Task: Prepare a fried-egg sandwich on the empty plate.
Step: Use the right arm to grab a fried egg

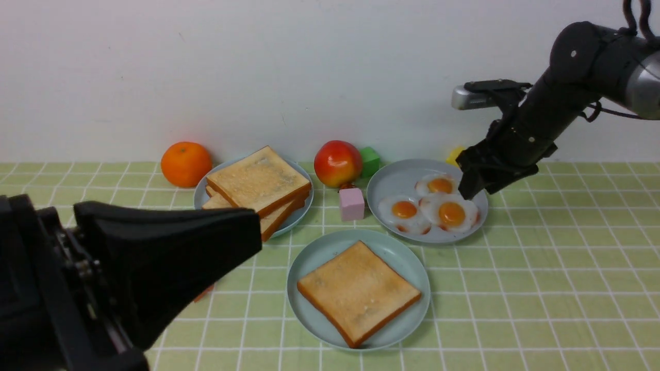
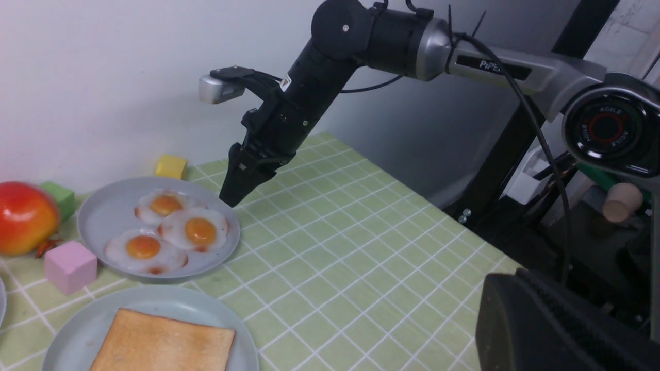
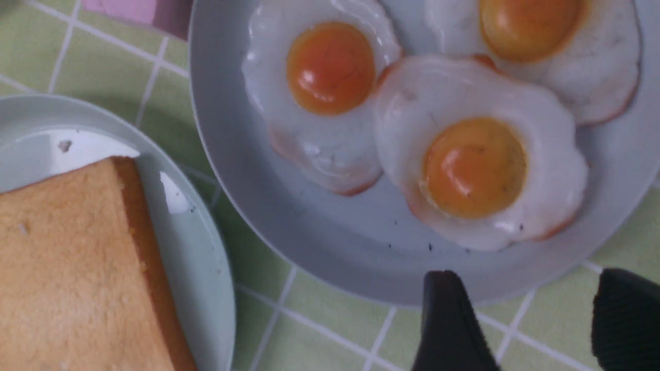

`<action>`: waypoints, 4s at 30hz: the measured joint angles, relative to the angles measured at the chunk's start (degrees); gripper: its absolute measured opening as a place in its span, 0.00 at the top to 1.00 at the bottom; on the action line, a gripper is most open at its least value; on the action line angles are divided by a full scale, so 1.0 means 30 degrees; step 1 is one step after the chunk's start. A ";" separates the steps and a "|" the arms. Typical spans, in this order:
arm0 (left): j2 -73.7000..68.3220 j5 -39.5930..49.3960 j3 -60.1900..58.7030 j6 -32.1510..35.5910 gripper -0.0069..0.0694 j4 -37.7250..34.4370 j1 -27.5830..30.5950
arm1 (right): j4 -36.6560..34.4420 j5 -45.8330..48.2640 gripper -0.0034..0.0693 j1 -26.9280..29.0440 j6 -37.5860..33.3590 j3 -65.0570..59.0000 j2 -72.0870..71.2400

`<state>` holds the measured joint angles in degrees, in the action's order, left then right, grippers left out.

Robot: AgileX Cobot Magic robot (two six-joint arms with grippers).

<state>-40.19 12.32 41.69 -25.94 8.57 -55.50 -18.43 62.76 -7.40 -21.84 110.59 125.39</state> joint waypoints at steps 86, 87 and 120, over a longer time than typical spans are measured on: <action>-0.0146 0.1523 0.0000 0.0000 0.90 0.1856 0.0000 | 0.8236 -0.0260 0.26 -0.3689 1.2166 0.5120 0.5118; -0.0146 0.1523 0.0000 0.0000 0.90 0.1856 0.0000 | 0.8362 -0.0223 0.28 -0.3732 1.2144 0.5120 0.5147; -0.0146 0.1571 0.0000 0.0000 0.87 0.1875 0.0000 | 0.5788 0.2679 0.96 -0.3684 0.4685 0.3875 -0.0018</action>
<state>-40.63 17.03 41.69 -25.94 14.19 -55.50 -1.06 70.80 -18.45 -7.79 122.22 125.34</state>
